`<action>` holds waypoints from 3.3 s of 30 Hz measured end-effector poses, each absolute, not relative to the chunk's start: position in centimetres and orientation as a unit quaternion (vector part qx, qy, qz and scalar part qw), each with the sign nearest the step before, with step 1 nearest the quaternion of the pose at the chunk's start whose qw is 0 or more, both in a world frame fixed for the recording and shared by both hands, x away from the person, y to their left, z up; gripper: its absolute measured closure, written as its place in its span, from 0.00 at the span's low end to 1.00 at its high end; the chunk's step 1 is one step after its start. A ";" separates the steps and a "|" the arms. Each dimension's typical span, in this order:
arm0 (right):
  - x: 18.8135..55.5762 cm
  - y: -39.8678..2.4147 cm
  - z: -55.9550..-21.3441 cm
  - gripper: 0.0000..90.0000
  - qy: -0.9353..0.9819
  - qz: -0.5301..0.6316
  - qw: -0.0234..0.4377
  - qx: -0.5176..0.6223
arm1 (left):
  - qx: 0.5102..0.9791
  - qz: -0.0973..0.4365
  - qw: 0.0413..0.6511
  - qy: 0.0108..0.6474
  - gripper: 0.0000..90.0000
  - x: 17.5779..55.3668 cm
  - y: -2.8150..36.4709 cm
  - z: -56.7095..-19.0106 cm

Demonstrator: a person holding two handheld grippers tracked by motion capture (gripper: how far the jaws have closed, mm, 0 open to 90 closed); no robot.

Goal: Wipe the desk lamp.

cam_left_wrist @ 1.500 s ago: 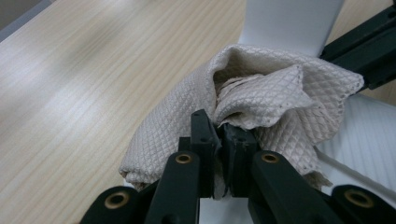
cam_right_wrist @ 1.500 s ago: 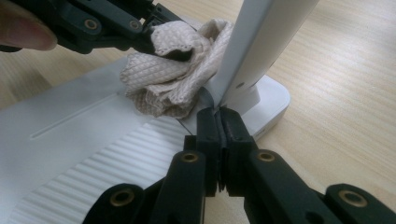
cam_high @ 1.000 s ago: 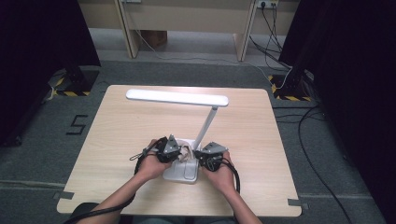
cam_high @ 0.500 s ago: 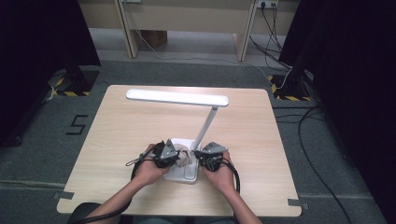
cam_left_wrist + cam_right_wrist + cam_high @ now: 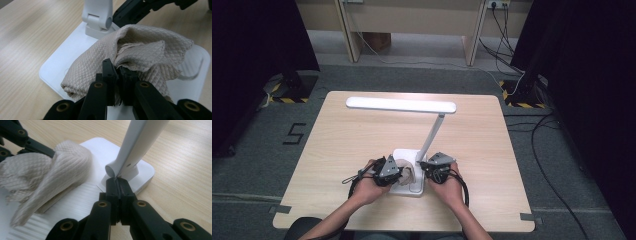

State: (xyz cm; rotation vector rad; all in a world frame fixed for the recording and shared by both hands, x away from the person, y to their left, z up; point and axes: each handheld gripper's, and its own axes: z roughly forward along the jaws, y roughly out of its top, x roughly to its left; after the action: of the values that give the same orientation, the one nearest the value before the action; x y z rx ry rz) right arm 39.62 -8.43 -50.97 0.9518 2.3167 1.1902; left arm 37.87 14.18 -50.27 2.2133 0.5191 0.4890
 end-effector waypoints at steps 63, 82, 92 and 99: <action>39.6 -8.2 -50.9 1.00 0.821 0.417 0.187 0.342 | 0.873 0.261 0.351 0.216 0.93 43.1 14.8 -50.4; 39.6 -8.1 -50.9 1.00 0.821 0.417 0.186 0.344 | 0.885 0.226 0.358 0.193 0.93 37.7 16.3 -50.2; 39.6 -8.1 -50.9 1.00 0.821 0.416 0.187 0.343 | 0.894 0.203 0.361 0.170 0.93 34.8 16.6 -50.0; 39.5 -8.1 -50.9 1.00 0.820 0.416 0.184 0.348 | 0.902 0.176 0.364 0.149 0.93 32.7 16.8 -49.7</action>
State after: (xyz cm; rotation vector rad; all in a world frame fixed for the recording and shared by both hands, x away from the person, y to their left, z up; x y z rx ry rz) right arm 39.55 -8.10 -50.86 0.9817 2.3120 1.1729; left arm 32.66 16.77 -49.70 2.3209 0.3844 0.4534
